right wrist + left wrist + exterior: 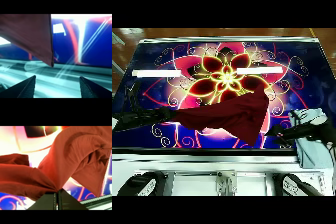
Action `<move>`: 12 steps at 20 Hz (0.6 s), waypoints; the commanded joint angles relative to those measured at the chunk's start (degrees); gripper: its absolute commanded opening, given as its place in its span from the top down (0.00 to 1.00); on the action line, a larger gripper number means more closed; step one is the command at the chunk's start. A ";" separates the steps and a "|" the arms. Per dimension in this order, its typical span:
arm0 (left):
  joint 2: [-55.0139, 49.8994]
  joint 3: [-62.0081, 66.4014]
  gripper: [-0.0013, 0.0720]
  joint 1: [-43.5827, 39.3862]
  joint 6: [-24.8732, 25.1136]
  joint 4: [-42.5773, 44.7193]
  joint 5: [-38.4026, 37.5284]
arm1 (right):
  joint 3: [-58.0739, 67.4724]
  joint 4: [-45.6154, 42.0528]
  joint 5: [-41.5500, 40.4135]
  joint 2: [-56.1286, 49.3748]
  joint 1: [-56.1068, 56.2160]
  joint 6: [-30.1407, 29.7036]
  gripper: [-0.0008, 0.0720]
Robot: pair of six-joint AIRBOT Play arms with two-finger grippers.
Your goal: Fold the shirts.
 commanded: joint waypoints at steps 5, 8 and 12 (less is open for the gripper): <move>-0.02 0.07 0.93 0.07 0.17 -0.07 0.00 | -5.60 14.23 -14.01 -6.34 16.15 -0.76 0.11; -0.02 0.07 0.93 0.07 -0.04 -0.09 0.02 | -5.62 14.69 -15.76 -7.65 18.64 -0.70 0.11; -0.02 0.07 0.93 0.07 -0.02 -0.07 0.07 | -5.60 20.04 -17.62 -7.67 18.91 -1.49 0.76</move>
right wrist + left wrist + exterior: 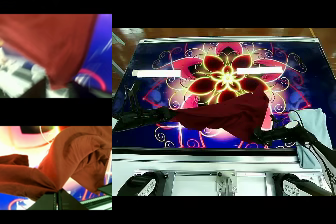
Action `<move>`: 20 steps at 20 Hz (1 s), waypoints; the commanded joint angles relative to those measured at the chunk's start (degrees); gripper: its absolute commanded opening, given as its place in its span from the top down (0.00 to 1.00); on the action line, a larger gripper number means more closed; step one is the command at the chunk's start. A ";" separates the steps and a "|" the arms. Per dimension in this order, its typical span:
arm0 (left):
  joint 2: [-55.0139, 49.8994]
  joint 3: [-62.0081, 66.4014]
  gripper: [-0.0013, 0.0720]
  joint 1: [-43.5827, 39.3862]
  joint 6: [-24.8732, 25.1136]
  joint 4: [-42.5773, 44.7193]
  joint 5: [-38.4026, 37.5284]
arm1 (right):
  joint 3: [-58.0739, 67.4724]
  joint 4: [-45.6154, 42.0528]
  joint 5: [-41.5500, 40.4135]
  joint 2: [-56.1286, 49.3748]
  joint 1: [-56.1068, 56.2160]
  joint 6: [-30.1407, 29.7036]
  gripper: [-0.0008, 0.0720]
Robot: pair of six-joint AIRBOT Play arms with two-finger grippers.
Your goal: Fold the shirts.
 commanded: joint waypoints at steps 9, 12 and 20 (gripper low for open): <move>1.77 32.98 0.93 0.09 2.27 0.83 3.91 | 32.85 -3.87 20.44 27.04 0.46 -11.02 0.89; 1.77 52.15 0.93 0.11 -0.04 13.00 15.23 | 54.95 -13.33 16.24 37.99 -2.91 -7.21 0.89; 2.71 63.12 0.93 0.04 -18.93 36.17 -18.18 | 69.46 -30.38 25.64 43.28 -6.16 8.92 0.89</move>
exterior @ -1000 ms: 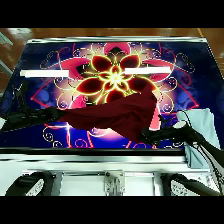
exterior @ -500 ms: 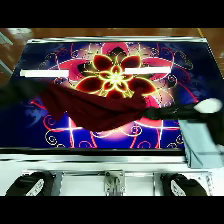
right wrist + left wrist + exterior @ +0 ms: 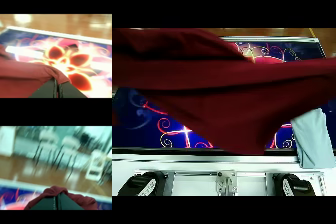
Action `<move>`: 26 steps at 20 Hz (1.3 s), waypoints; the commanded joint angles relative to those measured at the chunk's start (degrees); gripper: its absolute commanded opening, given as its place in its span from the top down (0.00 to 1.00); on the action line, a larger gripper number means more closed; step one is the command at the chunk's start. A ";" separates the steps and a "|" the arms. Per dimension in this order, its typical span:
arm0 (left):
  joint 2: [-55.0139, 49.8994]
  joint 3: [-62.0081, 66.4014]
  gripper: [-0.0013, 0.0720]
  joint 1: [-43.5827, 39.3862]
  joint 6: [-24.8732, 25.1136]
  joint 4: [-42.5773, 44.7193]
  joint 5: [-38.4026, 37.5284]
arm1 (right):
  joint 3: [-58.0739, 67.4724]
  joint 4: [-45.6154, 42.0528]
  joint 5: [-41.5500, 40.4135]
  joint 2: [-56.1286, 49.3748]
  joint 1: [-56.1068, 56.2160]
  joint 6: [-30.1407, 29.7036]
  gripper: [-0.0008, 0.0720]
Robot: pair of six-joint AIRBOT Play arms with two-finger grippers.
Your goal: Fold the shirts.
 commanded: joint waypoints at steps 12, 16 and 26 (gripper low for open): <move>1.36 0.74 0.93 -0.07 -2.47 4.66 -24.04 | 2.99 -2.49 5.14 -2.21 -0.52 6.58 0.89; 6.16 0.76 0.93 -0.07 -2.47 2.16 -14.49 | 3.04 -2.91 5.18 -1.40 -0.52 6.56 0.89; 10.88 -2.99 0.93 -0.04 -1.62 7.32 -26.16 | 3.02 -11.17 15.47 -7.10 -0.52 9.05 0.89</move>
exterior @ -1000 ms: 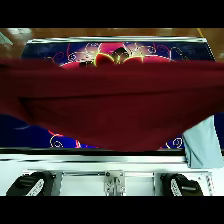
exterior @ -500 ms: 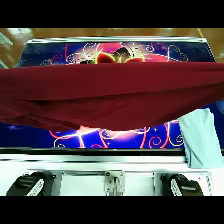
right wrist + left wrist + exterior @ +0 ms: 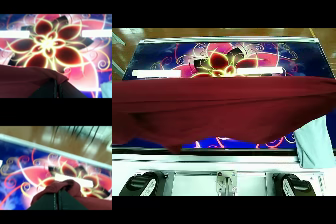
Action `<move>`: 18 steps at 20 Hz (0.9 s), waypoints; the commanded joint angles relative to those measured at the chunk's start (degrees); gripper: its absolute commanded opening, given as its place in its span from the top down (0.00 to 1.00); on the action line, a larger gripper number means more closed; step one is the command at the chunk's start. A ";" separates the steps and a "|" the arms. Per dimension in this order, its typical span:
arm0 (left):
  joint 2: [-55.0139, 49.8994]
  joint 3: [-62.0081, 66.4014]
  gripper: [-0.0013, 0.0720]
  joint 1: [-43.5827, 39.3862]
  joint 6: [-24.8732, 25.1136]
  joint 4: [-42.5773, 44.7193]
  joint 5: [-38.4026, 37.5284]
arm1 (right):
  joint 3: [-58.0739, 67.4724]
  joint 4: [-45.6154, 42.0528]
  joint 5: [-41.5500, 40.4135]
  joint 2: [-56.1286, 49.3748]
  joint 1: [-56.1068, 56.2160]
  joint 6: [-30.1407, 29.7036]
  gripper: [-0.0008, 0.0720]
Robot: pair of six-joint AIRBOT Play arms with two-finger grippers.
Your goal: Fold the shirts.
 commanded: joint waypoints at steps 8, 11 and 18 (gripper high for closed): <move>-3.13 -37.88 0.93 0.02 0.50 -6.03 24.74 | -11.72 -2.71 -11.82 -24.44 0.00 -0.87 0.89; -13.14 -46.10 0.93 0.02 -0.07 -10.29 45.24 | -12.02 -0.44 -27.61 -35.50 0.00 0.31 0.89; -43.28 -45.59 0.93 0.00 -0.76 -23.87 57.02 | -12.02 9.46 -40.24 -54.34 0.02 3.19 0.89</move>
